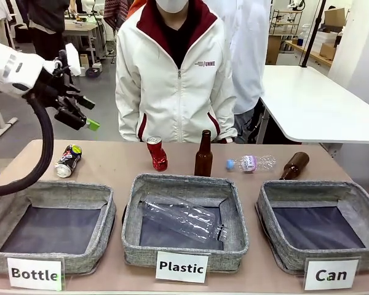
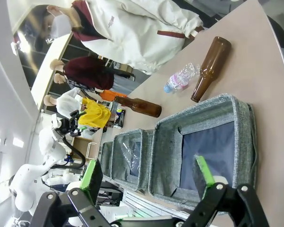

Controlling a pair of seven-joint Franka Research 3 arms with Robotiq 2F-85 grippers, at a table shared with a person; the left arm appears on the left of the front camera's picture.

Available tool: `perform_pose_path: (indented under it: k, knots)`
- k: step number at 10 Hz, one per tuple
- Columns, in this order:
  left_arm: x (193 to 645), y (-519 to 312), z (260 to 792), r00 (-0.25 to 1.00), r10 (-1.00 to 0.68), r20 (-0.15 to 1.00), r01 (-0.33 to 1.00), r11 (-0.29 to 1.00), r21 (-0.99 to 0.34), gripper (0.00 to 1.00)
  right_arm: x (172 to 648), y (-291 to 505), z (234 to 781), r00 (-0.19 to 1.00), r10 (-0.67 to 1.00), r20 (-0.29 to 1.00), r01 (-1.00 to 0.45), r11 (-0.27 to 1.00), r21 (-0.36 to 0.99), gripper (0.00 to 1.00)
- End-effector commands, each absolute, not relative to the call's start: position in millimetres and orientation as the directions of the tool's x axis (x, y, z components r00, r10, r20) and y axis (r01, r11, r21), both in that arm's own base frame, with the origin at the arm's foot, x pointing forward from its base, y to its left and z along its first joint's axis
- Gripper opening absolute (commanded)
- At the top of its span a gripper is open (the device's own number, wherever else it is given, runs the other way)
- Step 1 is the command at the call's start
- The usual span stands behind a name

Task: Sort the can waste into the basket.
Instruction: Pick up the can waste from the table and place it in the right Fabric basket.

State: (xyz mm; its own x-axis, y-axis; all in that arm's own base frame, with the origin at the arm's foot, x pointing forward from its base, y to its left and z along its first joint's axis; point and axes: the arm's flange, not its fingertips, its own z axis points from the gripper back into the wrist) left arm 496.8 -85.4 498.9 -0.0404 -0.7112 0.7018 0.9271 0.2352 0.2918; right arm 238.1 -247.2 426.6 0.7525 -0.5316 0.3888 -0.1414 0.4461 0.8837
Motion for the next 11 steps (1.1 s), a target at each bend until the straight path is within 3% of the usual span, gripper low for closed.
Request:
perform_pose_path:
  k: [1,3,5,6,7,8,9,10,11]
  knots:
    - [548,-60,460,-0.444,-0.385,0.809,0.885,-0.046,0.463,1.00,240,-248,427,0.738,-0.531,0.416,-0.173,0.447,0.878,1.00]
    - [580,-53,434,-0.397,-0.161,0.904,0.917,-0.032,0.397,1.00,240,-248,427,0.738,-0.531,0.416,-0.173,0.447,0.878,1.00]
    - [597,-59,406,-0.259,-0.066,0.964,0.966,-0.029,0.258,1.00,240,-248,427,0.738,-0.531,0.416,-0.173,0.447,0.878,1.00]
    - [600,-58,414,-0.124,-0.137,0.983,0.992,-0.054,0.117,1.00,240,-248,427,0.738,-0.531,0.416,-0.173,0.447,0.878,1.00]
    - [573,-55,420,-0.396,-0.136,0.908,0.911,0.070,0.407,1.00,240,-248,427,0.738,-0.531,0.416,-0.173,0.447,0.878,1.00]
    - [573,-55,420,-0.396,-0.136,0.908,0.911,0.070,0.407,1.00,240,-248,427,0.738,-0.531,0.416,-0.173,0.447,0.878,1.00]
    - [584,-52,388,-0.279,-0.049,0.959,0.960,0.020,0.280,1.00,240,-248,427,0.738,-0.531,0.416,-0.173,0.447,0.878,1.00]
    - [587,-73,380,-0.248,-0.137,0.959,0.968,0.005,0.251,1.00,240,-248,427,0.738,-0.531,0.416,-0.173,0.447,0.878,1.00]
    - [603,-93,362,-0.125,-0.272,0.954,0.990,0.024,0.137,1.00,240,-248,427,0.738,-0.531,0.416,-0.173,0.447,0.878,1.00]
